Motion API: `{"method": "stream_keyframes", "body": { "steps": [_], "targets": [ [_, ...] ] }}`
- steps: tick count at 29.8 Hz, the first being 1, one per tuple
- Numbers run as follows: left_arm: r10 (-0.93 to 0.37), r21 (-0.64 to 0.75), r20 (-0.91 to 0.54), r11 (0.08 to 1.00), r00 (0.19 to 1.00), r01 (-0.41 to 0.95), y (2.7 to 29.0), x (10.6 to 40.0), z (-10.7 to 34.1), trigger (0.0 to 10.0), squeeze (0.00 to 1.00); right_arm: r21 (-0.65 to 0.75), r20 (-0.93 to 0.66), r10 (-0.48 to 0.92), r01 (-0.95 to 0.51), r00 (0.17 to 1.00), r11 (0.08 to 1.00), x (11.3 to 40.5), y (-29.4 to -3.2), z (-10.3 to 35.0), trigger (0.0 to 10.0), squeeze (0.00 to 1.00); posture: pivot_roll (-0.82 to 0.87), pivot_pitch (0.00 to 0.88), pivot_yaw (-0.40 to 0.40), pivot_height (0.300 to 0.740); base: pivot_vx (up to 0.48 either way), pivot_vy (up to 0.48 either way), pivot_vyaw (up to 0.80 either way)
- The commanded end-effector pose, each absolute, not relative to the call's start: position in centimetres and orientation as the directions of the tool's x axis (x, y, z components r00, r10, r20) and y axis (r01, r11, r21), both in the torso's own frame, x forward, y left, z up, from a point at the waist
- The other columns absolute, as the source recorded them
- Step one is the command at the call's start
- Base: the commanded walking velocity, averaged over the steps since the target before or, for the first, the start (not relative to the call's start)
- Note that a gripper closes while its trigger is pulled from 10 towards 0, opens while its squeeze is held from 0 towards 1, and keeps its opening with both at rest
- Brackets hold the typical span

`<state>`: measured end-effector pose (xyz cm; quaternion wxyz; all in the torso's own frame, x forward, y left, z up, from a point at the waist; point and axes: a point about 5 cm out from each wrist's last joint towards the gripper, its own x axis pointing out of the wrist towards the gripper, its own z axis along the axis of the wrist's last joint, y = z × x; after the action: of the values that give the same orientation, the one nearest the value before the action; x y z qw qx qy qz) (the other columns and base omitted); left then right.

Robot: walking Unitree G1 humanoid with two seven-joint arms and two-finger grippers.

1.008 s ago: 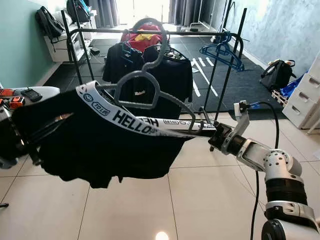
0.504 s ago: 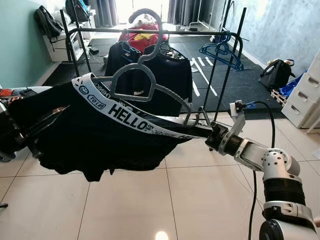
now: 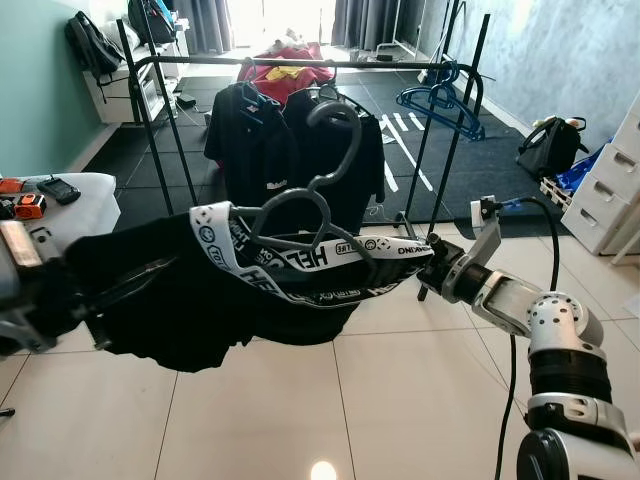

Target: Hang hanger

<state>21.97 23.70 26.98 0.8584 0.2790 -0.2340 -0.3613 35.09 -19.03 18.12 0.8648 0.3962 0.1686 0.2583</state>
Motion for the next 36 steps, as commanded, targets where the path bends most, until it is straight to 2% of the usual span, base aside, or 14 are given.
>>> {"method": "stream_keyframes", "body": {
  "steps": [1, 5, 10, 13, 17, 22, 26, 30, 36],
  "targets": [
    [-0.746, 0.684, 0.195, 0.569, 0.637, 0.456, 23.3, 22.1, 27.2, 0.0, 0.00, 0.778, -0.082, 0.573, -0.307, 0.815, 0.548, 35.3, -19.0, 18.4, 0.0, 0.00, -0.06, 0.024, -0.012, 0.740, 0.000, 0.000, 0.00],
    [-0.721, 0.721, 0.227, 0.576, 0.655, 0.385, 21.6, 22.9, 27.2, 0.0, 0.00, 0.780, -0.093, 0.572, -0.298, 0.815, 0.551, 35.6, -18.5, 18.5, 0.0, 0.00, -0.06, 0.024, -0.015, 0.740, 0.000, 0.000, 0.00],
    [-0.721, 0.729, 0.242, 0.577, 0.649, 0.369, 20.7, 23.1, 27.1, 0.0, 0.00, 0.782, -0.099, 0.568, -0.289, 0.817, 0.552, 35.7, -18.3, 18.4, 0.0, 0.00, -0.06, 0.024, -0.015, 0.740, 0.000, 0.000, 0.00],
    [-0.733, 0.790, 0.223, 0.522, 0.643, 0.322, 17.3, 23.7, 25.2, 0.0, 0.00, 0.787, -0.123, 0.541, -0.251, 0.832, 0.564, 36.3, -17.9, 18.1, 0.0, 0.00, -0.07, 0.022, -0.015, 0.740, 0.000, 0.000, 0.00],
    [-0.746, 0.768, 0.208, 0.525, 0.632, 0.367, 16.0, 23.7, 23.6, 0.0, 0.00, 0.769, -0.126, 0.532, -0.256, 0.837, 0.586, 36.4, -17.9, 18.1, 0.0, 0.00, -0.06, 0.021, -0.019, 0.740, 0.000, 0.000, 0.00],
    [-0.736, 0.778, 0.205, 0.522, 0.645, 0.349, 15.8, 23.8, 23.0, 0.0, 0.00, 0.774, -0.126, 0.532, -0.252, 0.838, 0.580, 36.4, -17.8, 18.2, 0.0, 0.00, -0.06, 0.022, -0.016, 0.740, 0.000, 0.000, 0.00],
    [-0.756, 0.754, 0.187, 0.520, 0.627, 0.402, 13.7, 23.1, 20.4, 0.0, 0.00, 0.772, -0.139, 0.526, -0.241, 0.839, 0.589, 36.5, -17.7, 17.9, 0.0, 0.00, -0.06, 0.028, -0.015, 0.740, 0.000, 0.000, 0.00],
    [-0.752, 0.752, 0.185, 0.522, 0.632, 0.402, 13.4, 23.0, 19.9, 0.0, 0.00, 0.771, -0.137, 0.520, -0.239, 0.843, 0.591, 36.5, -17.8, 17.9, 0.0, 0.00, -0.06, 0.028, -0.015, 0.740, 0.000, 0.000, 0.00],
    [-0.691, 0.748, 0.182, 0.559, 0.699, 0.358, 15.1, 23.4, 19.2, 0.0, 0.00, 0.753, -0.142, 0.525, -0.253, 0.839, 0.608, 36.4, -18.2, 18.0, 0.0, 0.00, -0.06, 0.031, -0.008, 0.740, 0.000, 0.000, 0.00]
  ]
}}
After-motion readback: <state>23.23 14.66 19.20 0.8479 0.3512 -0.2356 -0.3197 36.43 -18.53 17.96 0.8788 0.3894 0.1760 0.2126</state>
